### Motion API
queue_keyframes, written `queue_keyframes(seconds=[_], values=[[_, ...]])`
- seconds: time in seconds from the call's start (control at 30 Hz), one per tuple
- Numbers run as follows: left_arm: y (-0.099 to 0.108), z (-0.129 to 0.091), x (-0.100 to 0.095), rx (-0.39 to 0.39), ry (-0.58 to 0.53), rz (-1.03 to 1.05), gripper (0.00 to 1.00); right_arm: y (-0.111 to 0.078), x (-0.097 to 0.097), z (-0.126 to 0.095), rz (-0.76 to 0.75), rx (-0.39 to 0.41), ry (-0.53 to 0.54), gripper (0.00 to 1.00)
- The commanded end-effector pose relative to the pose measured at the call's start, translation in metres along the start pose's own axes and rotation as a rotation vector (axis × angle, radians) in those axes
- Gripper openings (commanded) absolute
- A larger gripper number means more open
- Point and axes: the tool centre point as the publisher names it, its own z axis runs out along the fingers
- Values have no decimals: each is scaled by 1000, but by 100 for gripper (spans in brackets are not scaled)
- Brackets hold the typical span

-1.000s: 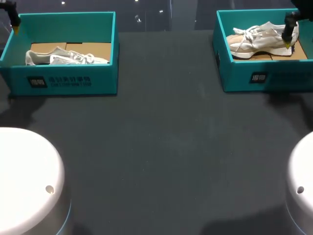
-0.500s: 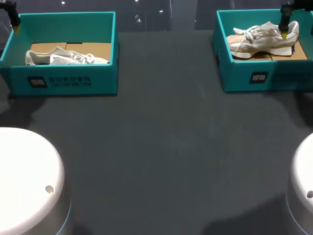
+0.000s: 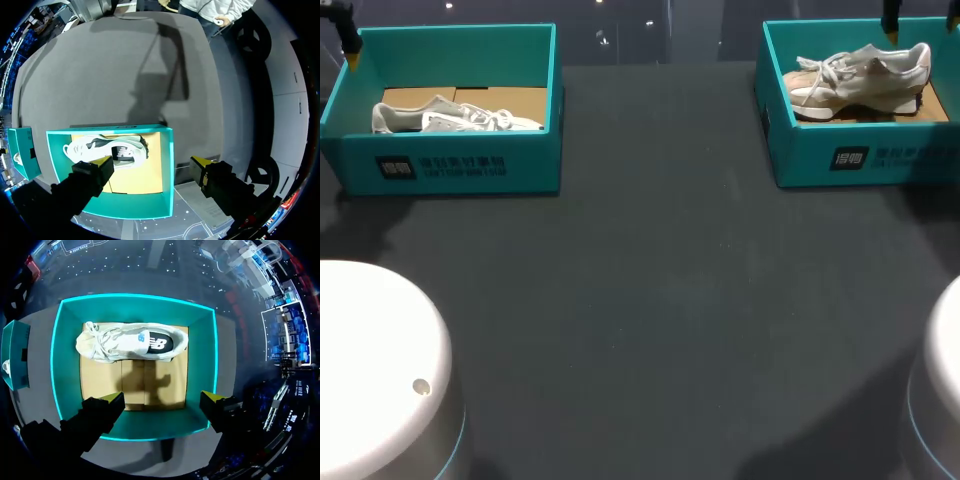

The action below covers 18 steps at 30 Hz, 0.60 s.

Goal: Take the shoe out of the shoebox, open the shoe tongue, remove and reinsert the insole, then place the shoe into the shoebox

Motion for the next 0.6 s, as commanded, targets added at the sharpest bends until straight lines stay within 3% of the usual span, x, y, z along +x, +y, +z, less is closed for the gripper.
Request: queue_keyframes(seconds=[0.03,0.27,0.6], values=[[0,0,0,-1,2,1,100,9,5,3,0,13,-6,100],[0,0,0,-1,2,1,100,9,5,3,0,13,-6,100],[0,0,0,-1,2,1,100,37,-8,54,8,8,-14,100]])
